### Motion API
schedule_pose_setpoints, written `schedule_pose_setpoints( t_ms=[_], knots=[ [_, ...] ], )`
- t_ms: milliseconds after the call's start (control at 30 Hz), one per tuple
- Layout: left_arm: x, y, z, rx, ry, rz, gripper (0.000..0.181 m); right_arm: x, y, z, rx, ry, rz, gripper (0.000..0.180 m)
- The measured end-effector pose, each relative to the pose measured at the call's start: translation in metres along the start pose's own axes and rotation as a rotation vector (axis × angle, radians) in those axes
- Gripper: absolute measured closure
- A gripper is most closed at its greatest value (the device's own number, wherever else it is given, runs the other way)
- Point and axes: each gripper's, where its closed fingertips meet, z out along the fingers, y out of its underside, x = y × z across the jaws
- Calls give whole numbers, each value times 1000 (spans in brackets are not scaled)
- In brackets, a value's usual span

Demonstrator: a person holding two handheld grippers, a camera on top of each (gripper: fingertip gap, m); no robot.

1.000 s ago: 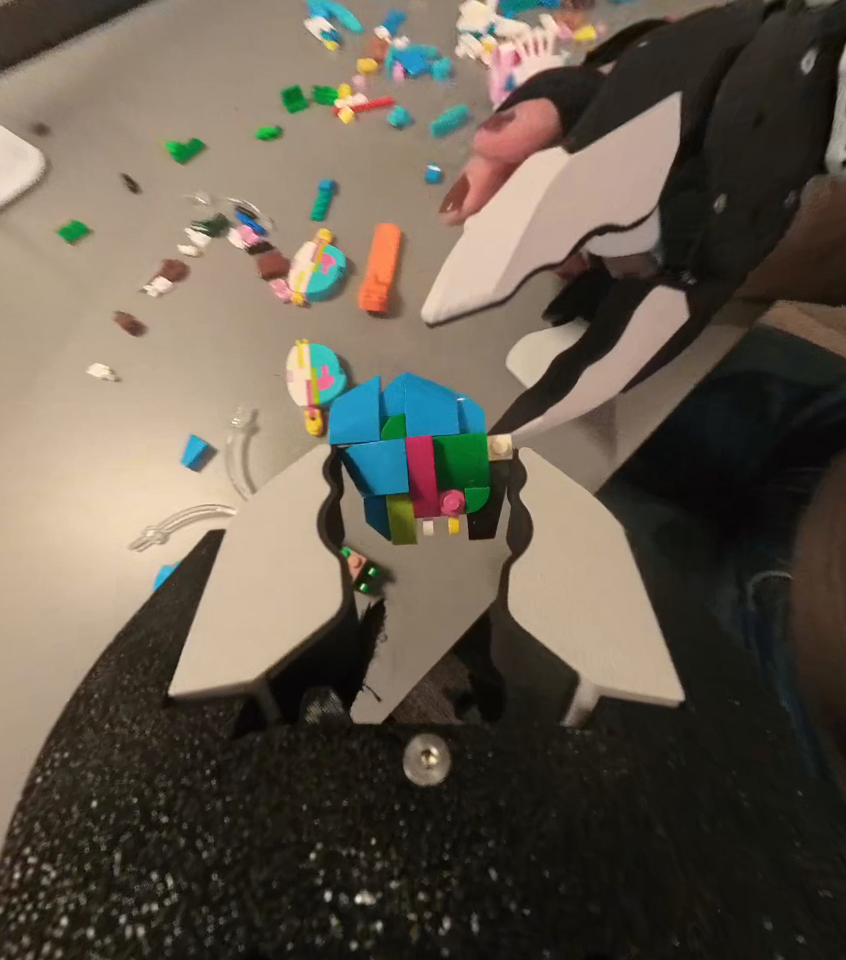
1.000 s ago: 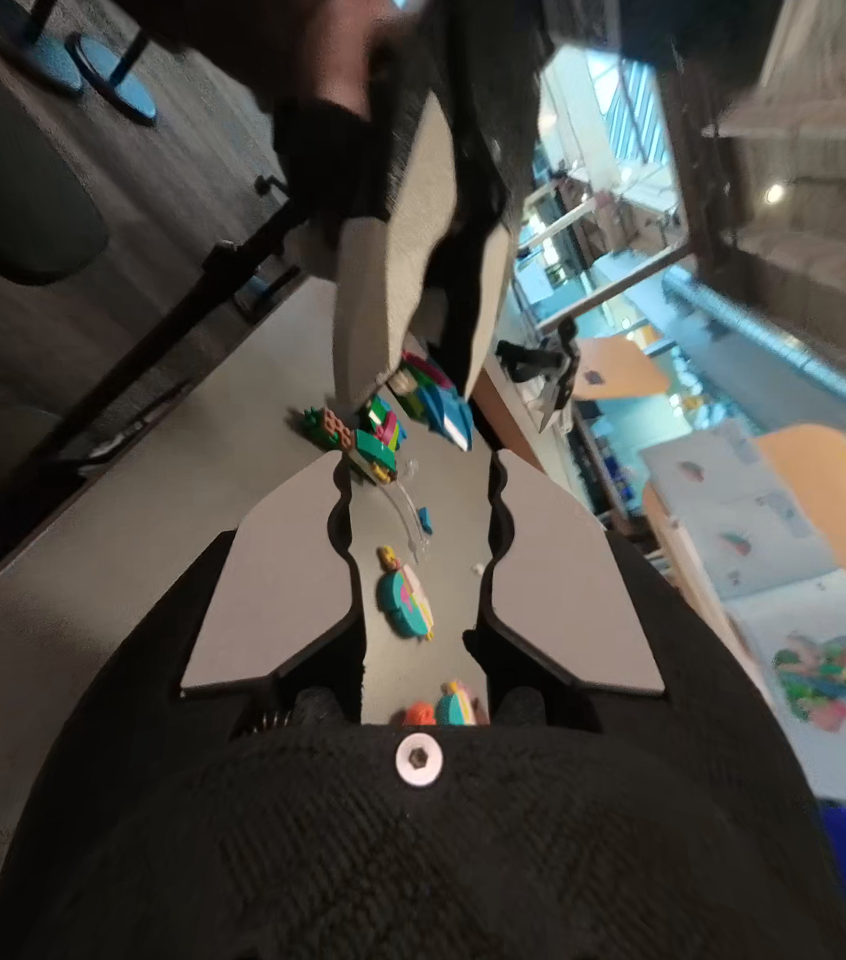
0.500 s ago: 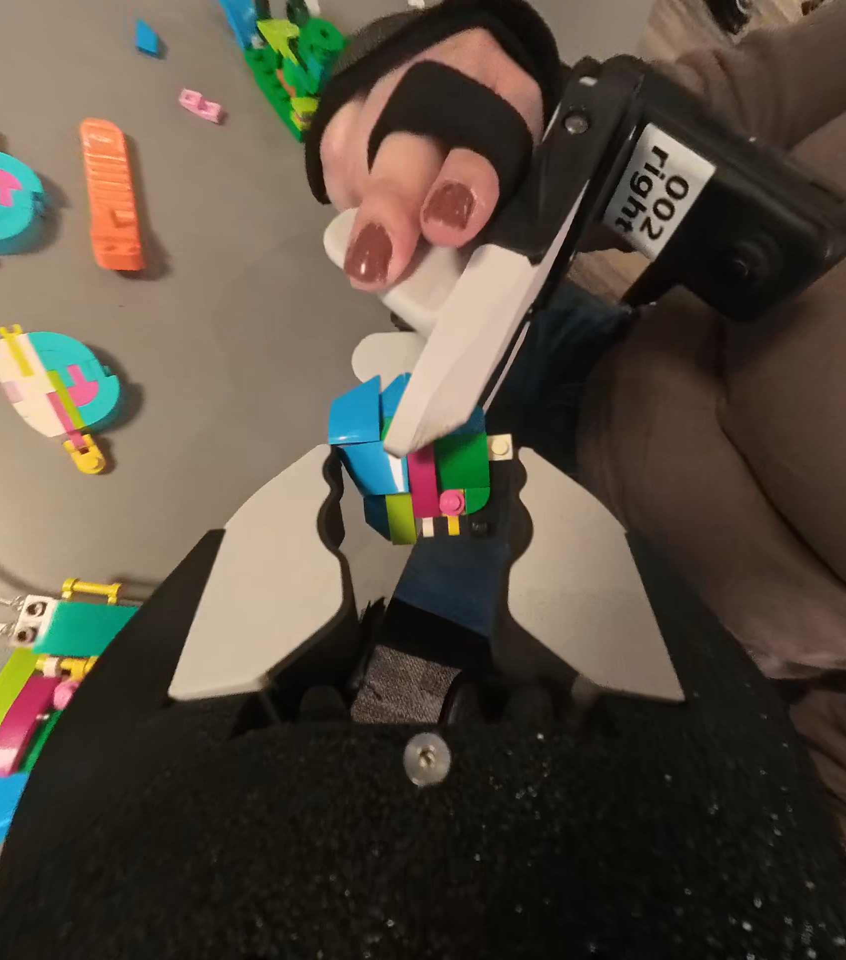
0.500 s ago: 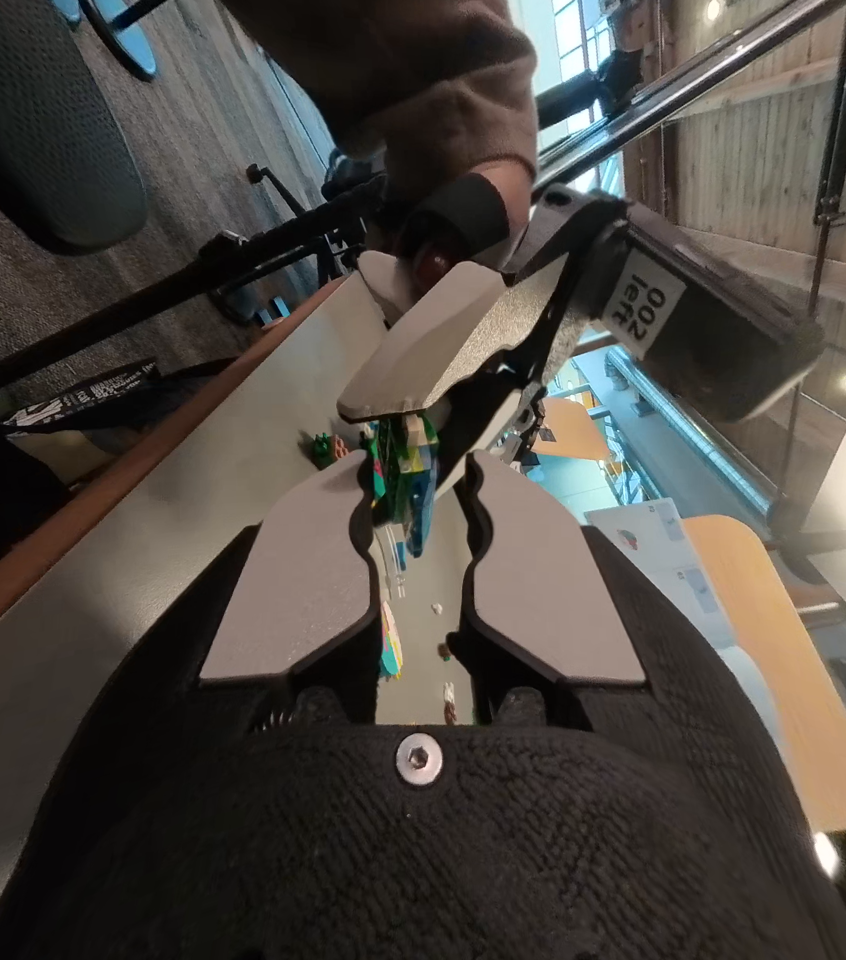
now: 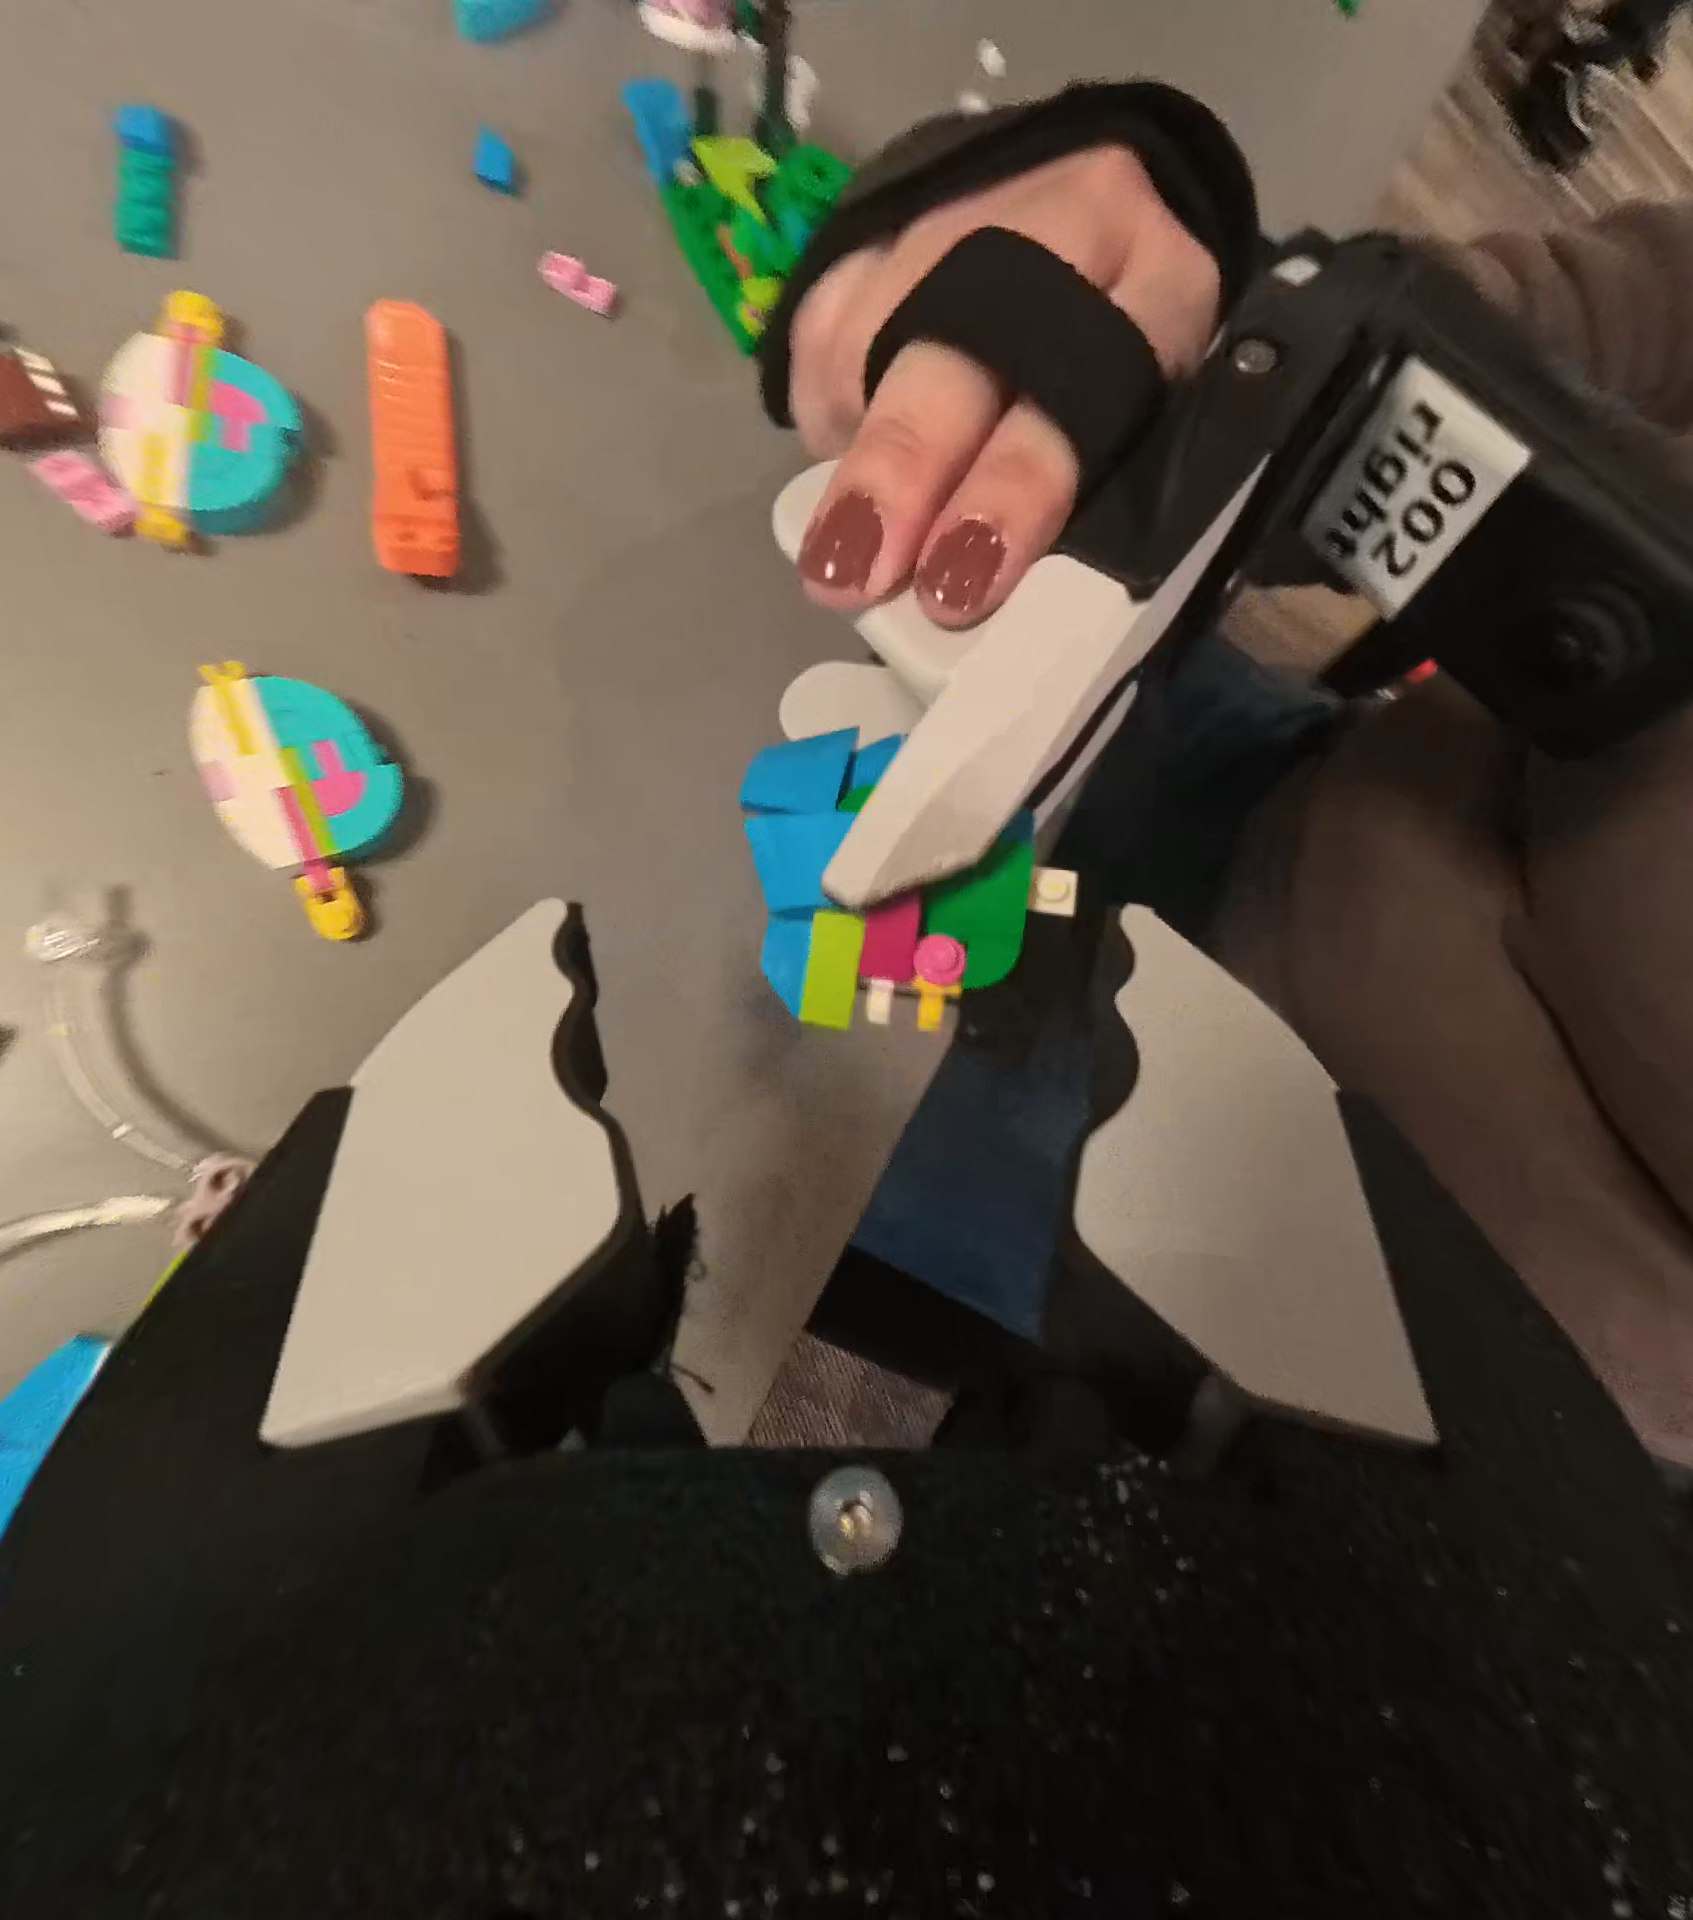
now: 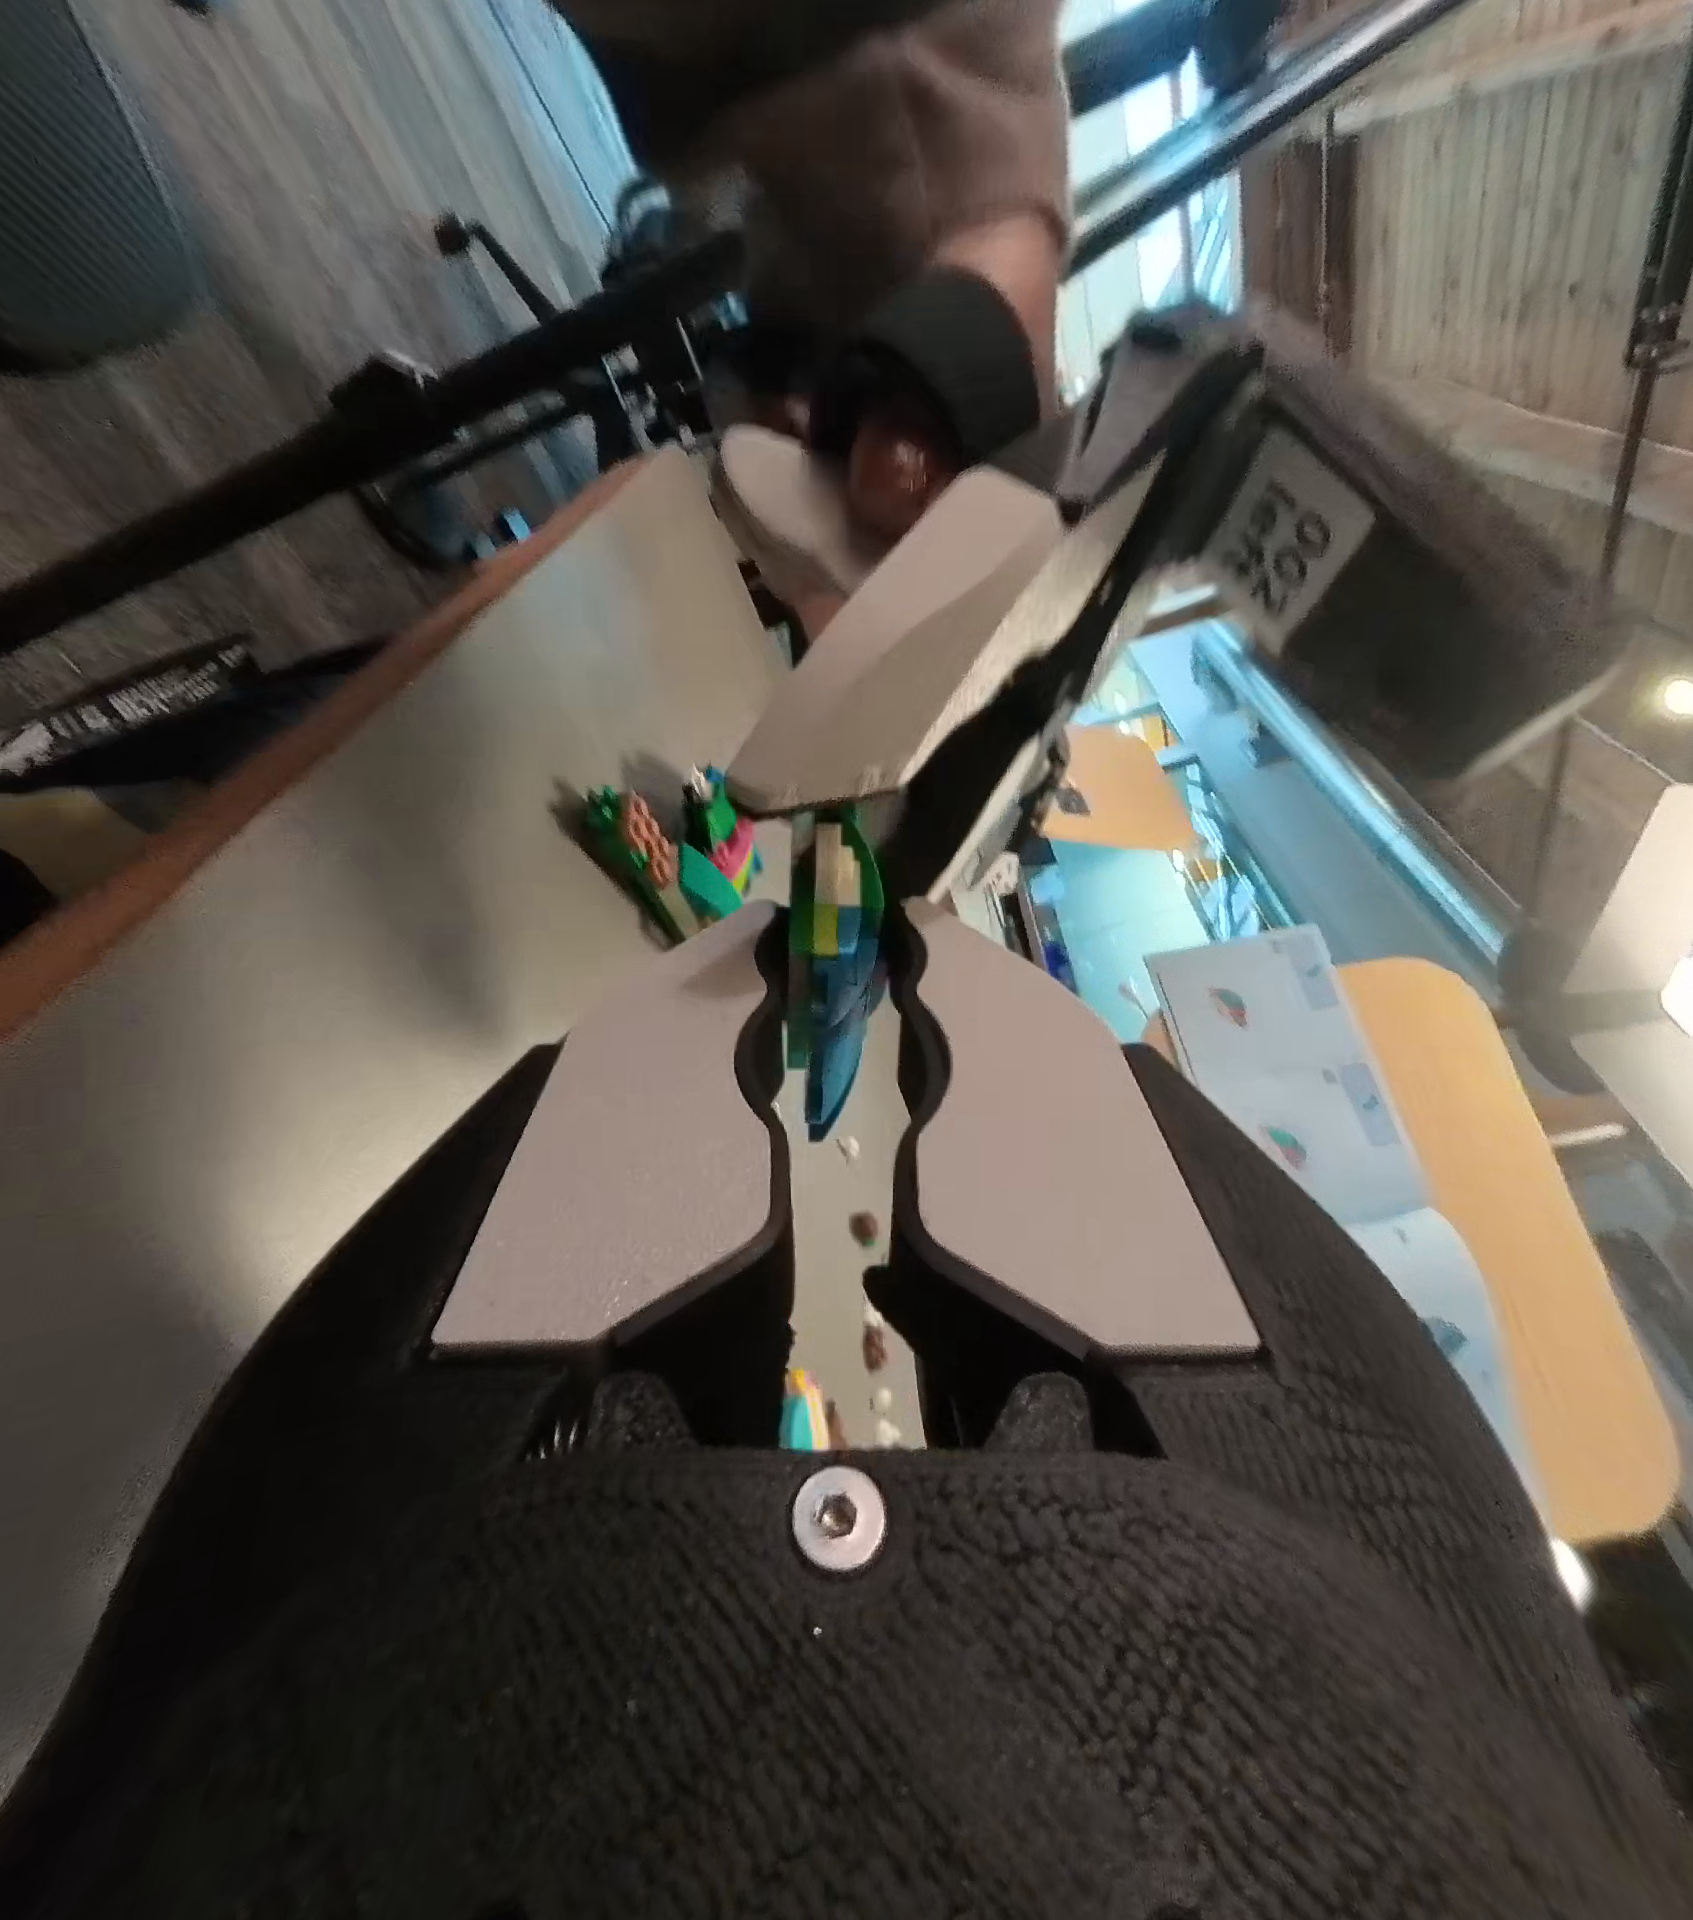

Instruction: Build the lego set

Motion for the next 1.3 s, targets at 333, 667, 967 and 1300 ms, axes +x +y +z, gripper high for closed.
schedule_pose_setpoints(
  t_ms=[333, 667, 967, 1300],
  knots=[
    [-44, 33, -36, 156, -609, -29, 96, -3, 46, 34, -218, -13, -103, 163],
    [-65, 38, -52, 182, -670, 92, 114, -11, 65, 60, -219, -77, -281, 163],
    [-67, 37, -51, 178, -506, -14, 110, -18, 65, 68, -150, -129, -309, 164],
    [-76, 43, -47, 108, -607, 8, 101, -24, 68, 68, -154, -155, -320, 164]
  ],
)
